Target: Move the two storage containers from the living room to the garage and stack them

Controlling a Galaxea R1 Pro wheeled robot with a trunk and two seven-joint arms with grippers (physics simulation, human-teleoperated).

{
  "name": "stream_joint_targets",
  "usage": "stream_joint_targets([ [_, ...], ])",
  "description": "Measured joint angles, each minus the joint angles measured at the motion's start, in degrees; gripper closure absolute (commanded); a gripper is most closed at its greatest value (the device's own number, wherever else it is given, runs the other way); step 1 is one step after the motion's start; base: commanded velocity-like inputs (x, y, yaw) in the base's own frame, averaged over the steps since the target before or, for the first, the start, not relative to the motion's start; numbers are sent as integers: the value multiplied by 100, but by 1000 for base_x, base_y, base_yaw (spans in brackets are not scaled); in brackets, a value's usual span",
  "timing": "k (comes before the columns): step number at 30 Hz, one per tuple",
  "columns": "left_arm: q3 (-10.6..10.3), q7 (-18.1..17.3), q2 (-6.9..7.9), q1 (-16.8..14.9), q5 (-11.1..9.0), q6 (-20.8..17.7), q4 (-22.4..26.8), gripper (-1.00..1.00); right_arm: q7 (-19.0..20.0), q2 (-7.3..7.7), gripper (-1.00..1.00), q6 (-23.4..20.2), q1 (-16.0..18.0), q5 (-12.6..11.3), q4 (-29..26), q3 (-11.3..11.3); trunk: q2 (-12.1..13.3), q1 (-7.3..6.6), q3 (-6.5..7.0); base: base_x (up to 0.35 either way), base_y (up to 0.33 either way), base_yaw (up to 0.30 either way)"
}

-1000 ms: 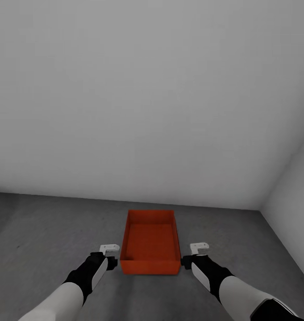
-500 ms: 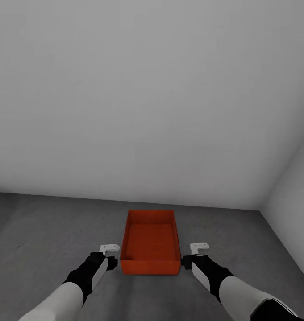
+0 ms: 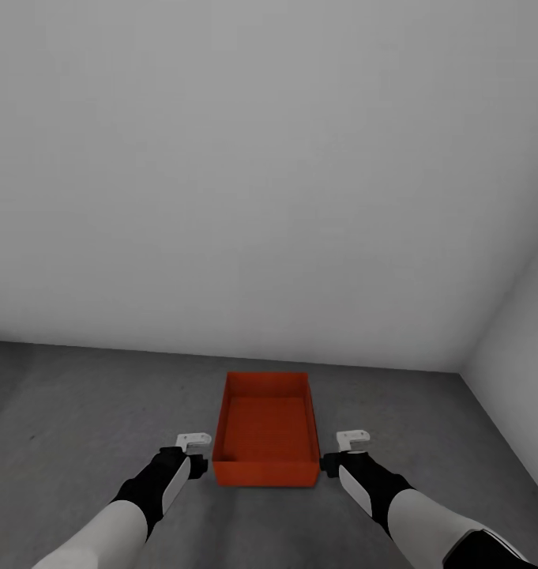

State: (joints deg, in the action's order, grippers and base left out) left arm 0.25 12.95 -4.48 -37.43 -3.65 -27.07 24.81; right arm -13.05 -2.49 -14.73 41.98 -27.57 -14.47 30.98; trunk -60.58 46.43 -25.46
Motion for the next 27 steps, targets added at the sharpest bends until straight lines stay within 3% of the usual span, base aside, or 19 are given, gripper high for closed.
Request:
stream_joint_targets([
  [6,4,-5,-5,0,0,-12,3,-100,0,0,-100,0,0,0,0,0,0,2,0,-66,0,0],
  [18,6,-9,-4,0,0,-41,5,-100,0,9,-100,0,0,-1,0,0,0,3,0,-286,0,0],
  [27,0,-1,1,0,0,-4,5,-100,0,5,-100,0,0,-1,0,0,0,0,0,-48,0,0],
])
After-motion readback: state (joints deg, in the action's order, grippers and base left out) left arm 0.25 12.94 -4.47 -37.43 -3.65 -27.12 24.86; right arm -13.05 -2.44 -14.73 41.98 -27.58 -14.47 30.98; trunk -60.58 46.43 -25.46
